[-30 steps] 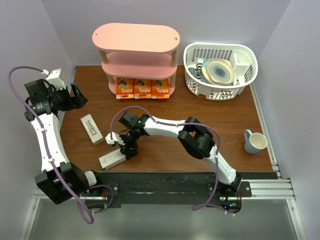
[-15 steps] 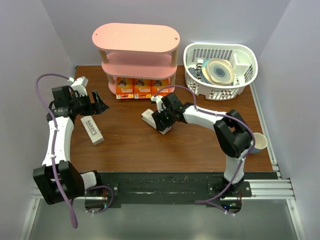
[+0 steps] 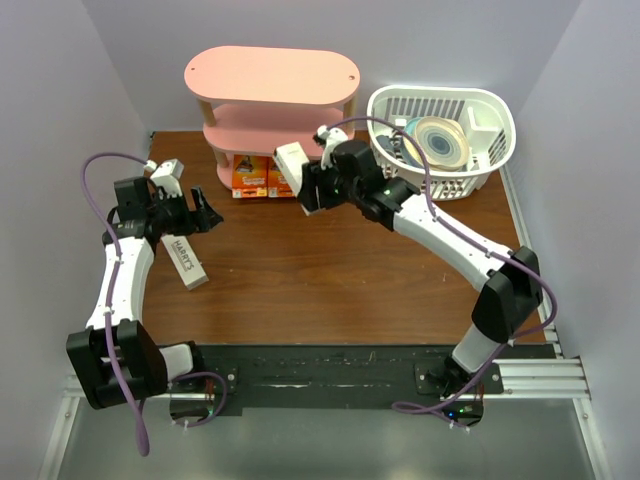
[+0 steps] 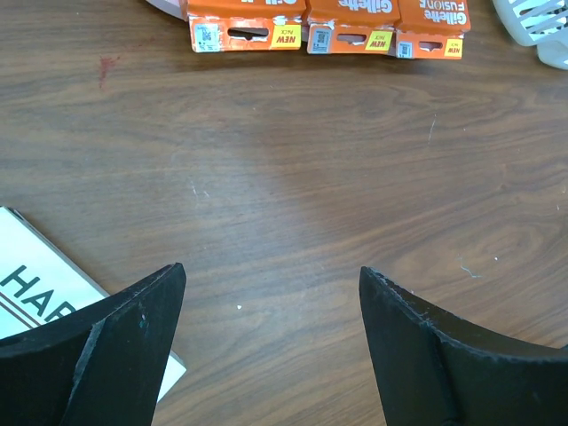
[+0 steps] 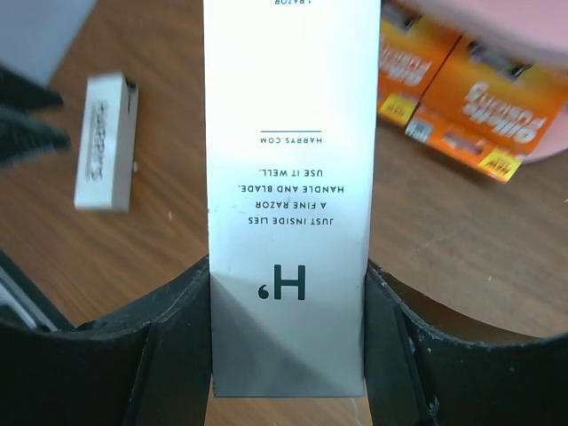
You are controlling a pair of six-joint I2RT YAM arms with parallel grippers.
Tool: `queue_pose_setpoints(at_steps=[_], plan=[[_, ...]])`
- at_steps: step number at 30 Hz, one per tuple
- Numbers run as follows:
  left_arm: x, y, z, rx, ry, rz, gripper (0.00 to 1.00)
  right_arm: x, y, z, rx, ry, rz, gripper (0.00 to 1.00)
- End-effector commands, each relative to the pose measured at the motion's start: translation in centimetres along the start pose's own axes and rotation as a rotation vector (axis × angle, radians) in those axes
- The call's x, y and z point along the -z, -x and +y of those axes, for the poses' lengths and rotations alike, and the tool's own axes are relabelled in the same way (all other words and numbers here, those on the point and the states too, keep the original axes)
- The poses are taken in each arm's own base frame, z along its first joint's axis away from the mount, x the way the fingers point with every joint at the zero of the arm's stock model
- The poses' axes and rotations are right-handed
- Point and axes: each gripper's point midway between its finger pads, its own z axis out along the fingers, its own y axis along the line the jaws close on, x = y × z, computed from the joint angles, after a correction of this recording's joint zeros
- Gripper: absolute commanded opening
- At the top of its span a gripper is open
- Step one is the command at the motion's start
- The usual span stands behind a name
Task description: Place and organize the shaving razors onto the shelf
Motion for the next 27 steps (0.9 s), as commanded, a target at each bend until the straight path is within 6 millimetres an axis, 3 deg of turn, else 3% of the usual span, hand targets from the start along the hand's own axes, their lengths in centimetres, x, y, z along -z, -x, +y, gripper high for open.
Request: queue_pose_setpoints(at_steps=[1,5,6,8,9,14,22,27], plan=[[0.5,2.0,-0.6,-0.039,-0.004,-0.071,0.84,-1.1,5.3,-2.0,-0.161,-0.124,-0.143,0.40],[0.5,2.0,-0.6,-0.035,-0.003,-0.077,0.84,-2.8,7.7,-3.7,-0.212,-0.181,-0.193,0.41],[0.6,2.1,-0.7,-0.038,-0.005,-0.082,0.84,-2.8,9.1,-3.9,-0.225,-0.184,-0.223,0.41],[0.6,2.1,-0.6,-0.039,-0.002,-0.081,0.85,-3.9,9.6,-5.5,-0.248,-0.228,-0.239,0.42],[0.6,2.0,-0.6,-0.040,0.000,-0.081,0.85,-3.8,10.9,-6.2,-0.258,-0.243,-0.269,0.43],[0.7,1.7,-0.5,-0.036,-0.002,-0.073,0.85,-5.1,12.9,-8.0,-0.296,-0.270,-0.327,0.44],[0.5,1.2,-0.7,-0.025,-0.016,-0.065,0.85,-6.3,14.2,-7.9,-0.287,-0.258,-0.364,0.46],[0.5,1.3,-0.8,-0.020,-0.022,-0.073,0.85,-6.7,13.9,-8.2,-0.255,-0.282,-0.364,0.47]])
